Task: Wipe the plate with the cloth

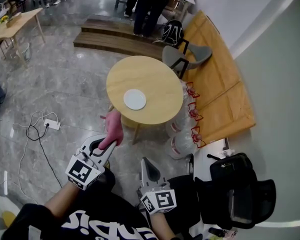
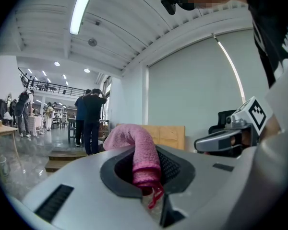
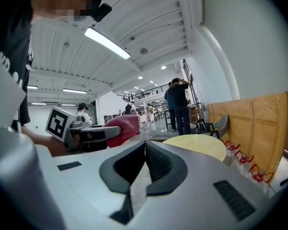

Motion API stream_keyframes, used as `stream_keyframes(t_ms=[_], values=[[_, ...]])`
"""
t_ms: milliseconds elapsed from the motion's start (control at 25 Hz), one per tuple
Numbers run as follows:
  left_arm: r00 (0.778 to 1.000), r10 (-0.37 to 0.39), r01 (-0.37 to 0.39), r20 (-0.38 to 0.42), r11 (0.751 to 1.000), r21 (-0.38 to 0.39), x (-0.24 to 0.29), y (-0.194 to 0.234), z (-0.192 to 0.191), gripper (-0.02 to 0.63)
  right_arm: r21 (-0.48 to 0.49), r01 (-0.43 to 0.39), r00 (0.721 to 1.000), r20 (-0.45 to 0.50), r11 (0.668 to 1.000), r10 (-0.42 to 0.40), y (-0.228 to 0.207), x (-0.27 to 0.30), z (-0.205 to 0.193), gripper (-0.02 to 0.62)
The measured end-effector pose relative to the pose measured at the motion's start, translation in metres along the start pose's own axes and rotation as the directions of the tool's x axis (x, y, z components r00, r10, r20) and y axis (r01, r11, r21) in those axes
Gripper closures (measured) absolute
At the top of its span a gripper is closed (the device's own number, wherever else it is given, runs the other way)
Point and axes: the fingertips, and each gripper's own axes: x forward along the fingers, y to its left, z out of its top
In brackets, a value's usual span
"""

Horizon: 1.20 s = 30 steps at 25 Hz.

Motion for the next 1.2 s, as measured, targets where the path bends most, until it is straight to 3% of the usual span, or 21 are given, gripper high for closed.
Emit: stream_keyframes(t_ms=[120, 720, 1200], values=[[1.0, -0.005, 0.004, -0.019, 1.0, -0.028, 0.018, 0.014, 0.017, 0.553, 0.021, 0.012, 1.0, -0.005, 1.0, -0.012, -0.01, 0.022, 0.007, 0.574], [0.997, -0.055, 0.054, -0.047, 0.998, -0.041, 0.077, 0.095, 0.005, 0.554, 0.033, 0.034, 0.999, -0.028, 0.999, -0.033, -0.037, 0.118, 0.022, 0.574], [0.992, -0.122, 0.121, -0.032, 0.992, -0.044, 0.108, 0.128, -0.001, 0.552, 0.036, 0.106, 0.994, -0.04, 0.994, -0.104, -0.054, 0.152, 0.023, 0.574]])
